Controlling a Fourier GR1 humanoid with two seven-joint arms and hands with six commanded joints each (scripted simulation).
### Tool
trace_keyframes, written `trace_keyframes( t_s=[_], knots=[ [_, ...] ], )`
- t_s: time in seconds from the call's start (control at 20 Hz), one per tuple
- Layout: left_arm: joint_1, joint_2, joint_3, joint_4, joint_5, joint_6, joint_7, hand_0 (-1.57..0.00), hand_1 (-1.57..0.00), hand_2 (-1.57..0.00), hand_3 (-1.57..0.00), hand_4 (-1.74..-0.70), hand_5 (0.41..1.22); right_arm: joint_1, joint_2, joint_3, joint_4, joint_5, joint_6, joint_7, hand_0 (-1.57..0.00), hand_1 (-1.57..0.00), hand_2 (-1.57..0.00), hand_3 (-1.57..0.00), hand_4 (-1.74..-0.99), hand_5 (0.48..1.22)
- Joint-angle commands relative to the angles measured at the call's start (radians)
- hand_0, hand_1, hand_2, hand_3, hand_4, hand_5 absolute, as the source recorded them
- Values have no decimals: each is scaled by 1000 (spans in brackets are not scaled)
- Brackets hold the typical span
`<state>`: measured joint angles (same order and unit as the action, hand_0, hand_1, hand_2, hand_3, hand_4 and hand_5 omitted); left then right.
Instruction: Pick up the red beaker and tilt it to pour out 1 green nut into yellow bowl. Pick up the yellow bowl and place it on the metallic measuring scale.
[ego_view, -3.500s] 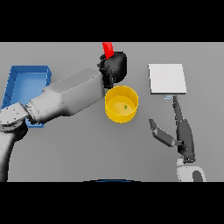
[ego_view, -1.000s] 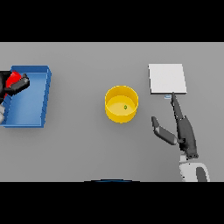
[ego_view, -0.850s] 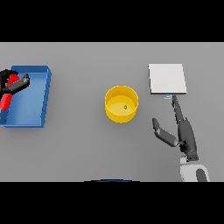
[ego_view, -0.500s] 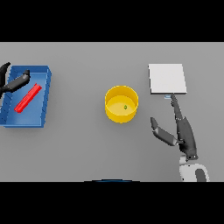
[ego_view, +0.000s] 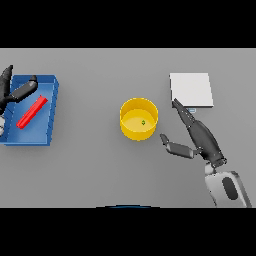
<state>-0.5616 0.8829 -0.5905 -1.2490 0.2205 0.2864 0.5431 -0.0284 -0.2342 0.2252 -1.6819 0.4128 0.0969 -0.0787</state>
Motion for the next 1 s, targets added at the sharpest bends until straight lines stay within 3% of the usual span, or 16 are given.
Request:
trace_keyframes(
  t_s=[0.0,0.25,0.4,0.95],
  knots=[
    [-1,-2,-2,-5,-1,2,-3,-8,-6,-6,-6,-792,709,-34,-18,16,18,38,10,30,1,1,1,1,-1268,691],
    [9,2,0,4,3,-1,-13,-2,-1,-1,-1,-793,712,-208,-129,135,87,223,97,28,1,1,1,1,-1276,668],
    [12,2,-1,-5,6,-2,-20,0,0,0,0,-795,721,-283,-162,187,135,277,140,-21,1,1,1,1,-1269,662],
    [-7,-1,-5,11,1,-8,-6,1,1,1,1,-794,723,-494,-137,317,347,334,284,-89,1,1,1,1,-1246,686]
  ],
)
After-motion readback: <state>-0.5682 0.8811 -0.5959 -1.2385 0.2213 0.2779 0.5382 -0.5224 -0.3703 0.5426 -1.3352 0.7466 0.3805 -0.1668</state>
